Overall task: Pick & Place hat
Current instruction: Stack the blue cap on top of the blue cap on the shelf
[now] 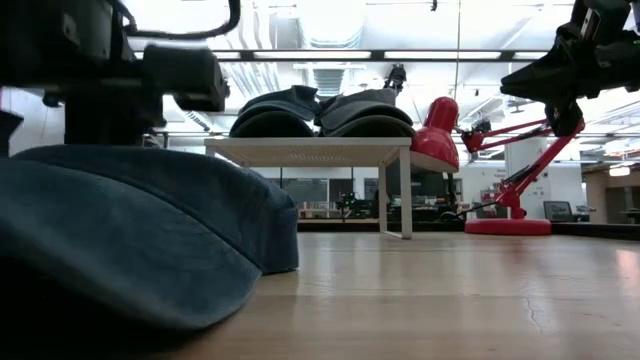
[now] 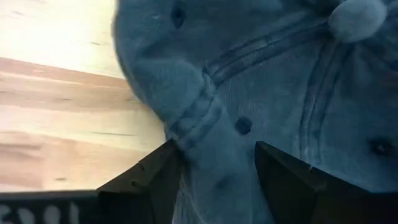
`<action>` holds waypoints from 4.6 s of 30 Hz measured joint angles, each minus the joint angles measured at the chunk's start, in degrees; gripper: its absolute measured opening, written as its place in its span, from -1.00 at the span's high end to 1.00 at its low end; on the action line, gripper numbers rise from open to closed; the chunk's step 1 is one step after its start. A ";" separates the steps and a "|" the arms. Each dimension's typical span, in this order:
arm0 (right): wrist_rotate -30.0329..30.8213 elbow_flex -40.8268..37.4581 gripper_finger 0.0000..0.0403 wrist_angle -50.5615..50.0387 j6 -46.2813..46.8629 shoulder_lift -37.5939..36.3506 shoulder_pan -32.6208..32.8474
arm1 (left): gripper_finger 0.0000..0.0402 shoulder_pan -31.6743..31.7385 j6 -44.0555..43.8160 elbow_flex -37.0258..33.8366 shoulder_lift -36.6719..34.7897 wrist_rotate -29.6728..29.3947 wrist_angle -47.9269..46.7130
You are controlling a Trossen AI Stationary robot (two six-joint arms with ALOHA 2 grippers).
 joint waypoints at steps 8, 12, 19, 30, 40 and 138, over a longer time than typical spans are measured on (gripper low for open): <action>0.00 0.00 0.74 0.00 0.00 0.00 0.00 | 0.02 0.91 0.91 -6.32 -0.44 0.18 7.89; 0.00 0.00 0.74 0.00 0.02 0.00 0.02 | 0.23 1.05 1.81 -7.58 -0.44 0.32 8.36; 0.00 0.00 0.74 0.00 0.00 0.00 0.02 | 0.90 1.03 3.57 -8.31 -0.36 0.17 8.03; -0.04 0.00 0.74 0.04 0.02 0.00 0.02 | 0.99 0.56 7.39 -6.43 -6.46 -14.27 7.79; -0.03 -0.01 0.74 0.04 0.02 0.00 0.01 | 1.00 -0.92 11.60 -5.19 -18.73 -32.97 7.07; -0.55 0.00 0.74 -0.37 0.00 0.00 0.00 | 1.00 42.95 4.81 2.69 -23.43 -67.66 10.51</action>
